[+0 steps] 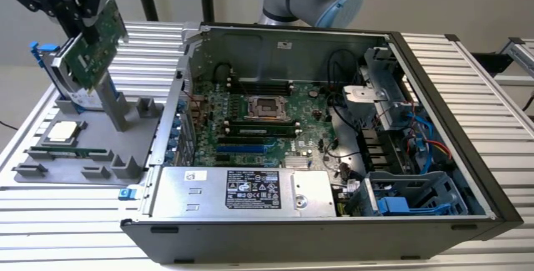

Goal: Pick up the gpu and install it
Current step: 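Pick up the gpu and move the gpu toward the slot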

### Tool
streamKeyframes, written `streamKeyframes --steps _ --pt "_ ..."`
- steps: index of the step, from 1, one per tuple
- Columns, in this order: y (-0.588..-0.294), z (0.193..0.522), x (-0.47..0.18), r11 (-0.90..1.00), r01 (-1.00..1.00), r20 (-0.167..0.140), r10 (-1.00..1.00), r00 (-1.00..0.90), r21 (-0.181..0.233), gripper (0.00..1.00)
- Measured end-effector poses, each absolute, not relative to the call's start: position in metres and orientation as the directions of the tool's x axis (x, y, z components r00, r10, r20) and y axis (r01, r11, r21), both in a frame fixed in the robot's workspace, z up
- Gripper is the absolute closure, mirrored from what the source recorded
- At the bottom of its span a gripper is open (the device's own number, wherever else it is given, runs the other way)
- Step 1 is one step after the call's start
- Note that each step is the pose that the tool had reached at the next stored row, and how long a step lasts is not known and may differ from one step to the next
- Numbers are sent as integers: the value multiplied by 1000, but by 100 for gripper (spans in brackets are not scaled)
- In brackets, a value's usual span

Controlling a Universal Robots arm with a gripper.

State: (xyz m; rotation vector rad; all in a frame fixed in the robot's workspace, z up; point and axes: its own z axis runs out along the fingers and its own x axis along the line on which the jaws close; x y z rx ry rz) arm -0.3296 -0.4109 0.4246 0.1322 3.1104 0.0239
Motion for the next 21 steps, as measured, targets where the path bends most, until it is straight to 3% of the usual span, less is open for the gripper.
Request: streamKeyframes --steps 21 --pt "-411 430 -328 996 85 -16 85 -996 15 100"
